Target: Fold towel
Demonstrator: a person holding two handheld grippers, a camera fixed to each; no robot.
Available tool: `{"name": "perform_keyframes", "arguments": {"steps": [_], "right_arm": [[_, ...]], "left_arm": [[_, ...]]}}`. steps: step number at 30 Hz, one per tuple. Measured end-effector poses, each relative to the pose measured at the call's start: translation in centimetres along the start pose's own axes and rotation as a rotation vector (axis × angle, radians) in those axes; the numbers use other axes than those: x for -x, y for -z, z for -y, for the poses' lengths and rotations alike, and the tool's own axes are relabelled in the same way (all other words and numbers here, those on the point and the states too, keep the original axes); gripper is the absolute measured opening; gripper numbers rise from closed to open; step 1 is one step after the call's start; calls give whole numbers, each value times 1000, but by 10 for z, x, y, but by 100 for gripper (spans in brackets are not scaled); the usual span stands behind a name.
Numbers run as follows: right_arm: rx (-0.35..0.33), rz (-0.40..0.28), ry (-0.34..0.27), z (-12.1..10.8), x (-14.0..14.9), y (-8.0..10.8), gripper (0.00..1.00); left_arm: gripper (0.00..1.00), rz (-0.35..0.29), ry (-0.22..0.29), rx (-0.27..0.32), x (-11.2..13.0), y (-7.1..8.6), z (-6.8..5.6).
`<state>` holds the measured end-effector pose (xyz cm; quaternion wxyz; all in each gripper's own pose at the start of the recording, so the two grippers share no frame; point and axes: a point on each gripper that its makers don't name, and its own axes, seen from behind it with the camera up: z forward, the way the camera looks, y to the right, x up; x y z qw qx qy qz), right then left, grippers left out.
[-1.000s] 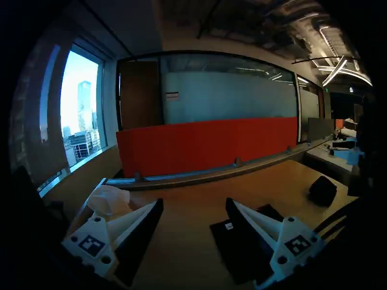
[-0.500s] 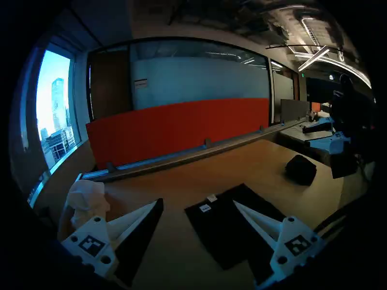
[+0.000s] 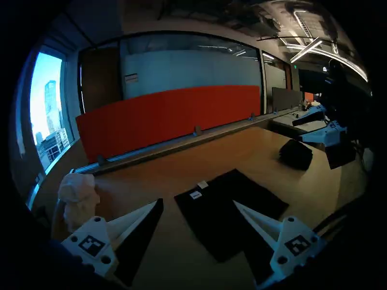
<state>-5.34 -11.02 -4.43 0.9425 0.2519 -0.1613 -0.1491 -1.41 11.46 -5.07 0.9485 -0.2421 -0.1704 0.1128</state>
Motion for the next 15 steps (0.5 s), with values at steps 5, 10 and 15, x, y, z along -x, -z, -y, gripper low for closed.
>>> {"name": "perform_keyframes", "arguments": {"steps": [5,10,15], "right_arm": [[-3,41,0,6,23,-10,100],[-15,74,-8,14,44,-20,100],[-33,102,-8,23,63,-28,100]], "left_arm": [[96,39,-13,27,26,-9,-12],[96,75,-23,44,50,-17,-20],[96,115,-34,60,74,-26,-27]]}}
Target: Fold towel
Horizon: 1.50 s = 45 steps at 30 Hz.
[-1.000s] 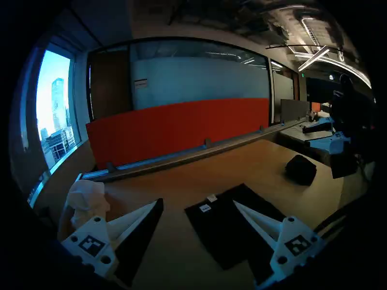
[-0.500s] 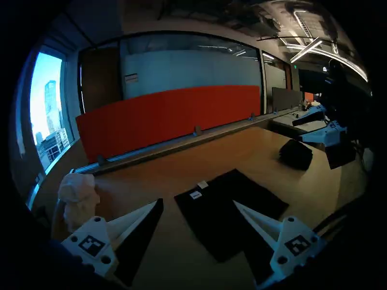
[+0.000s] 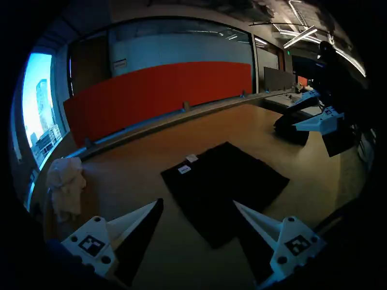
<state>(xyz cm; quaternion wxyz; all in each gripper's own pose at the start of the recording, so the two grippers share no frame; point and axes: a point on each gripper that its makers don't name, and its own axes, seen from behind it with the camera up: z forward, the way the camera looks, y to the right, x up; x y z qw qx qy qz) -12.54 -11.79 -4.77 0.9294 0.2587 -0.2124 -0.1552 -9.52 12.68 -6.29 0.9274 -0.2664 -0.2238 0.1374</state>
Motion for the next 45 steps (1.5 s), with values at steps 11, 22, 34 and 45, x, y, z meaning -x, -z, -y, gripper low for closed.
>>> {"name": "perform_keyframes", "arguments": {"steps": [11,22,34,45], "right_arm": [[-54,108,3,19,51,-21,100],[-87,202,14,33,98,-38,100],[-146,297,24,49,143,-44,99],[-180,362,29,52,167,-41,87]], "left_arm": [[96,103,-24,50,47,-23,-18],[96,204,-17,76,89,-43,-25],[96,309,-10,123,123,-55,-38],[94,363,-16,150,137,-62,-45]]}}
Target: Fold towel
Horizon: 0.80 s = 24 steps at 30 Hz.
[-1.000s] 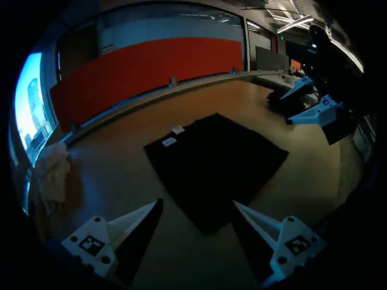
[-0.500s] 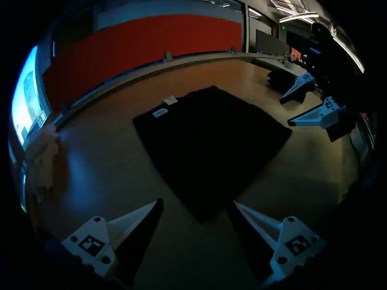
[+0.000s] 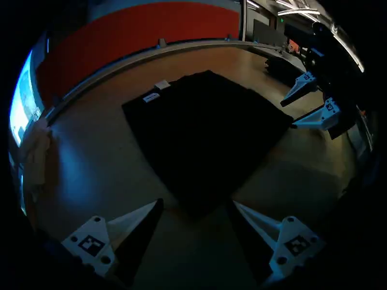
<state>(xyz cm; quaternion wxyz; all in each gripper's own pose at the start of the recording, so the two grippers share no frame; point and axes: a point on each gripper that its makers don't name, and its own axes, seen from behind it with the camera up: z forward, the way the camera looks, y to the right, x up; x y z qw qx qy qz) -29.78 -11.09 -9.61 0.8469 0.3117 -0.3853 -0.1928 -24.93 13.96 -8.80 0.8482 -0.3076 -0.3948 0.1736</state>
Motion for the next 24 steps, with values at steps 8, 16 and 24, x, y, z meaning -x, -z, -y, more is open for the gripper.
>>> {"name": "perform_keyframes", "arguments": {"steps": [8,16,24], "right_arm": [[-26,13,-12,3,5,1,74],[-49,14,-22,6,6,2,65],[-58,13,-16,7,6,3,52]], "left_arm": [[88,6,1,19,0,-1,-4],[84,15,1,24,0,-1,-5],[67,18,-6,29,0,-1,-7]]}}
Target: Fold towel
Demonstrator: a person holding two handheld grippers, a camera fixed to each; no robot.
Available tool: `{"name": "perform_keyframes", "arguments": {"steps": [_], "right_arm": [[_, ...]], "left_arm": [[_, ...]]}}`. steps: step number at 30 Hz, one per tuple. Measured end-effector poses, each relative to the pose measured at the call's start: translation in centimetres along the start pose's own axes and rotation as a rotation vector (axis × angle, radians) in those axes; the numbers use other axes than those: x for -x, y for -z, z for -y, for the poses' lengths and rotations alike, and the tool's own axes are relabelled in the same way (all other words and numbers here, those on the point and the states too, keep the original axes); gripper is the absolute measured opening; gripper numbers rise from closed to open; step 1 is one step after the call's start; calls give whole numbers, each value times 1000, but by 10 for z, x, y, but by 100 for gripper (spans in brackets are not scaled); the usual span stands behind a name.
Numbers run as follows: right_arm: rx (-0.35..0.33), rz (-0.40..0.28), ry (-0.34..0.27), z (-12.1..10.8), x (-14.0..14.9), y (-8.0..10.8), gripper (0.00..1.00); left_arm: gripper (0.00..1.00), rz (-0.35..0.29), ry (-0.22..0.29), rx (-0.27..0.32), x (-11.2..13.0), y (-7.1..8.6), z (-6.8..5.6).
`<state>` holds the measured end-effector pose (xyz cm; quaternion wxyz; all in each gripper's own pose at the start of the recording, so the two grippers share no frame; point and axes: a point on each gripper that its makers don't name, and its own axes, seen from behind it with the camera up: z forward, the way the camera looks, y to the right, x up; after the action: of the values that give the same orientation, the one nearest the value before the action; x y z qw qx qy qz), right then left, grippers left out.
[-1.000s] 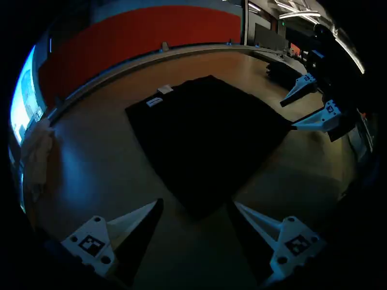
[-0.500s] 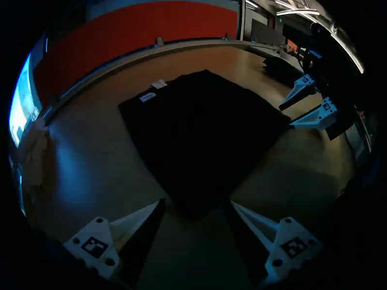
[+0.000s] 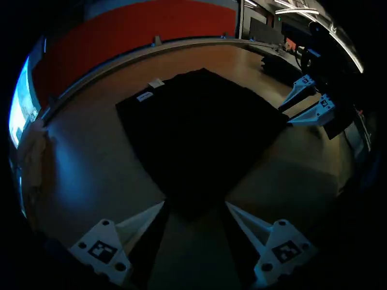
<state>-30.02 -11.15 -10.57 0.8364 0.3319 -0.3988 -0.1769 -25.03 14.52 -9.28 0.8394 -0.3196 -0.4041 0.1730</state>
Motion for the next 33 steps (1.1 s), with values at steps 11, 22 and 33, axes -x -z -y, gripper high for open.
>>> {"name": "perform_keyframes", "arguments": {"steps": [11,22,33], "right_arm": [[-11,-7,-10,4,-3,-2,16],[13,-61,-22,1,-24,12,15],[26,-122,-16,5,-57,48,15]], "left_arm": [[15,12,28,-11,-4,-2,2],[12,-14,64,-15,-18,13,-1],[11,-40,107,-27,-46,47,0]]}}
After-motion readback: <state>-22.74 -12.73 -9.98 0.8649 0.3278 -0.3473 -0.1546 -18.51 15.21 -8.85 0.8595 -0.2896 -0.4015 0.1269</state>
